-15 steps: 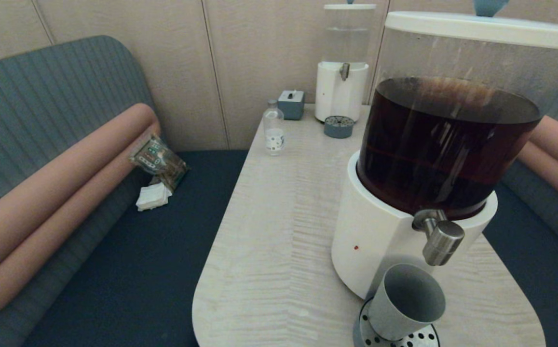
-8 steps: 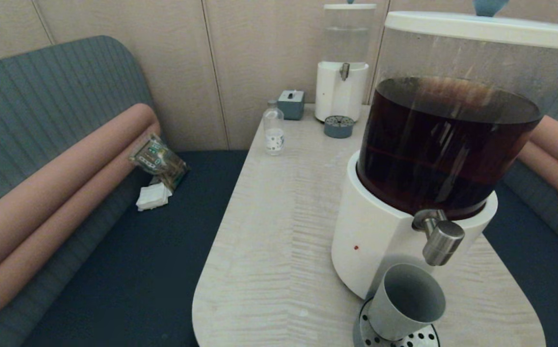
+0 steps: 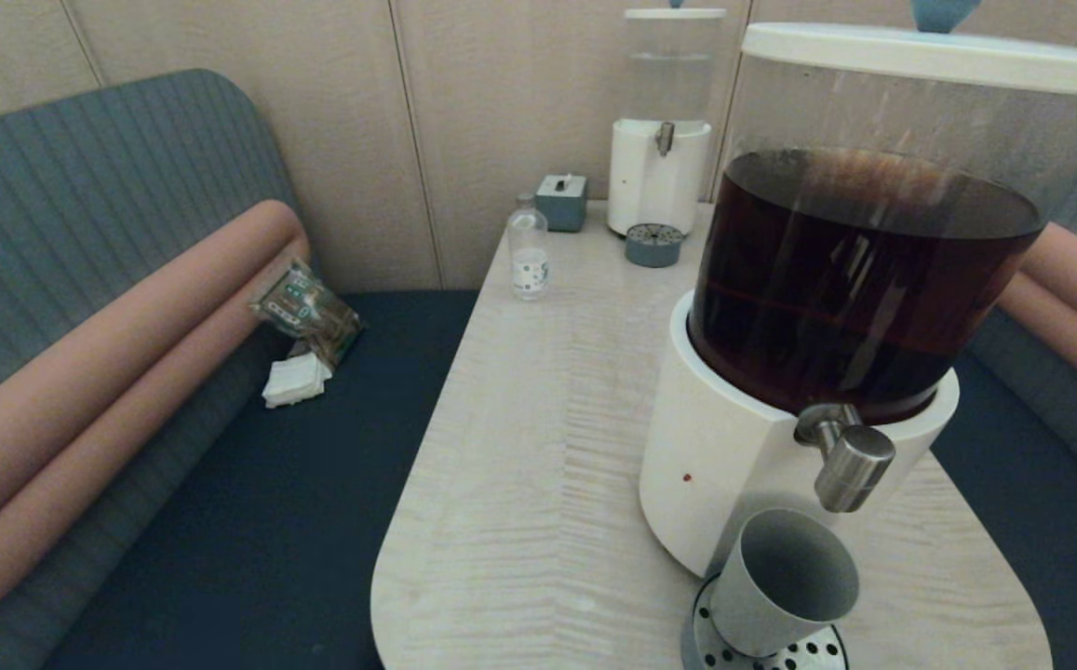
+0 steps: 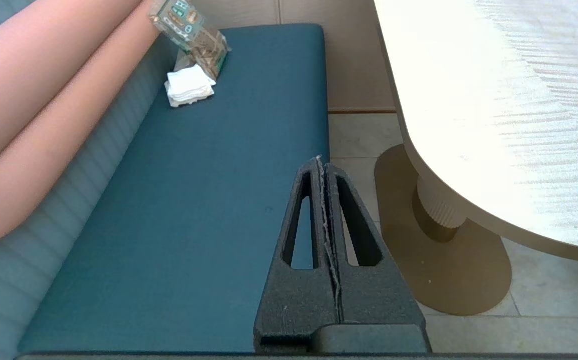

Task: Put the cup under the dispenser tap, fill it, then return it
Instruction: Turn on the faucet

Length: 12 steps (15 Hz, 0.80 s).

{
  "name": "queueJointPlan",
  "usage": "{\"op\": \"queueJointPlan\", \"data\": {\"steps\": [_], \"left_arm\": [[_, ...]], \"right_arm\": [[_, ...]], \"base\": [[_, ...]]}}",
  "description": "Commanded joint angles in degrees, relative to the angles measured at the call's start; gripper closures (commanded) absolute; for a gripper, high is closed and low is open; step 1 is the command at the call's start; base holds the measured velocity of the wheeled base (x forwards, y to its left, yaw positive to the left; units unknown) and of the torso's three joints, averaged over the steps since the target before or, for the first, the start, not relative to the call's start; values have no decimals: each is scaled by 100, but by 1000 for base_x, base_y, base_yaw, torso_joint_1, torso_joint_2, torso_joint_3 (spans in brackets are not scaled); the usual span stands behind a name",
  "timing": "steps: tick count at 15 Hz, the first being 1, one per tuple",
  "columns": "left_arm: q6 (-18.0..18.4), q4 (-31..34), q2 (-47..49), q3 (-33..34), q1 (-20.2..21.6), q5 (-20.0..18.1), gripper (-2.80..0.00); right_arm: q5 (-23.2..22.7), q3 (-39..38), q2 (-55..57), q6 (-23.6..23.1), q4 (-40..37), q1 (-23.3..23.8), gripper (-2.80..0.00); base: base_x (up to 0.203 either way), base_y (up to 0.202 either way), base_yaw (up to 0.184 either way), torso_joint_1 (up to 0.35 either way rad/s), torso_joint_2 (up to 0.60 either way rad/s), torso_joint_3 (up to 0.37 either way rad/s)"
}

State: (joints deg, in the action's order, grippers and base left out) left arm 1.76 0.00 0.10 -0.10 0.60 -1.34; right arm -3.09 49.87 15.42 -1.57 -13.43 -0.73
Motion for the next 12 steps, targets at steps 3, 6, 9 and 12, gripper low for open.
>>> {"op": "queueJointPlan", "data": {"steps": [3,6,9,12], "left_arm": [[0,0,-1,2,2,2,0],[1,0,-1,1,2,2,0],[1,0,-1,2,2,2,0],[0,0,-1,9,2,2,0]], "right_arm": [[-352,1915,2573,175,-316,-34,0],[-1177,2763,3699,232,-1080,-53,0],[-1831,3150,4478,534,-2175,-391,0],[-1942,3047,4724,977,-2296,-1094,0]], "base": [[0,0,0,0,0,0],[0,0,0,0,0,0],[0,0,0,0,0,0],[0,0,0,0,0,0]]}}
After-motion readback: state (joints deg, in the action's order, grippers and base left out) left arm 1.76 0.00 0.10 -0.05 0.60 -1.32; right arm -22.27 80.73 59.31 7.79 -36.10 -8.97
